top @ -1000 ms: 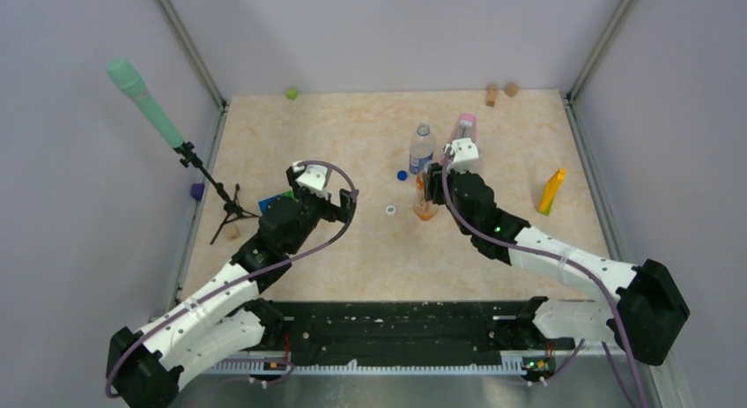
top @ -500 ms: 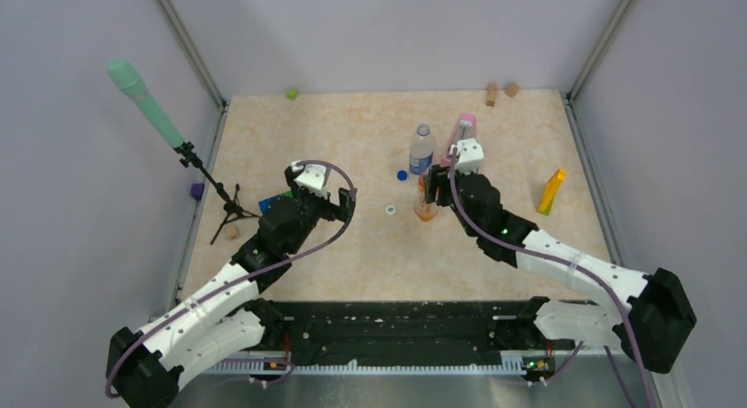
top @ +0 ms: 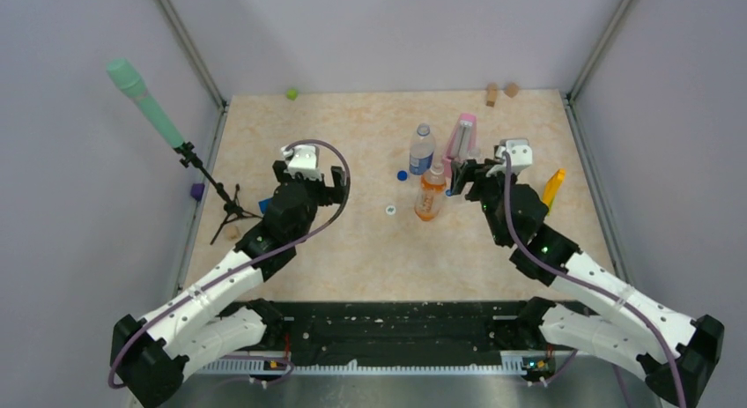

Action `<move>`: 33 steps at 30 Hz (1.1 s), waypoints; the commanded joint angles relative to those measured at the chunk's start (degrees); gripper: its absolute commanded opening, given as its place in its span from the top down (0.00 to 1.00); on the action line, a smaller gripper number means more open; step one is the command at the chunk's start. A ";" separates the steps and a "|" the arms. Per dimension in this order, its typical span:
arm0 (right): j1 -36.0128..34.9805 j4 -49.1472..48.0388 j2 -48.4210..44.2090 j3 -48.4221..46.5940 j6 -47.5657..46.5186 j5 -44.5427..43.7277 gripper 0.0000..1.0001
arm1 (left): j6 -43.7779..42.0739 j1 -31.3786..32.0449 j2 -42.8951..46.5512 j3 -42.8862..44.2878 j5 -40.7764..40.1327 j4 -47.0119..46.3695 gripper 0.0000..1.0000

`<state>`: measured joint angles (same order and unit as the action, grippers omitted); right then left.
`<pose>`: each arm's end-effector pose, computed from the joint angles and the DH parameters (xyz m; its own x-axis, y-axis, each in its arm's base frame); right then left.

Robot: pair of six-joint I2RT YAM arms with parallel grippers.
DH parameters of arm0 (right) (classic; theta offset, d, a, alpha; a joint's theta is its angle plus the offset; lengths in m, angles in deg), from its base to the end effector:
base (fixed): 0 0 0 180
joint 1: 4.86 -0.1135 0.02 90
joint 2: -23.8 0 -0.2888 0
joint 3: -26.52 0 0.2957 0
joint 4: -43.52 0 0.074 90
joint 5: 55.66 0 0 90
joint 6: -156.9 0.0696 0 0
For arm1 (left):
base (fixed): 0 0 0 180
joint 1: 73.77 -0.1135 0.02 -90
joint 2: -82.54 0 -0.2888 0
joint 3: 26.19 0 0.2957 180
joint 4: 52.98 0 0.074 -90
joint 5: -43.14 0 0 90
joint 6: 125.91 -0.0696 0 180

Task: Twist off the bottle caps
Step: Reset both arms

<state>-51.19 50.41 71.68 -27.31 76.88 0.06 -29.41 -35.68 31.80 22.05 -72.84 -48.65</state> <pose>0.2023 0.1551 0.3562 -0.0473 0.1578 -0.9863 -0.2037 0.9652 0.1642 0.2299 -0.1415 0.3080 -0.1170 -0.0376 -0.9924 0.2003 0.9779 -0.0606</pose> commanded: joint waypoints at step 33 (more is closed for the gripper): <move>50.02 24.58 -8.05 -11.24 12.13 39.05 0.14 | 15.63 -21.43 0.06 15.50 -5.29 18.50 0.02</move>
<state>-1.35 78.17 68.60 -40.87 86.65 36.82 -16.19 -57.10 30.14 39.62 -72.42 -29.63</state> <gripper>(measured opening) 0.853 0.983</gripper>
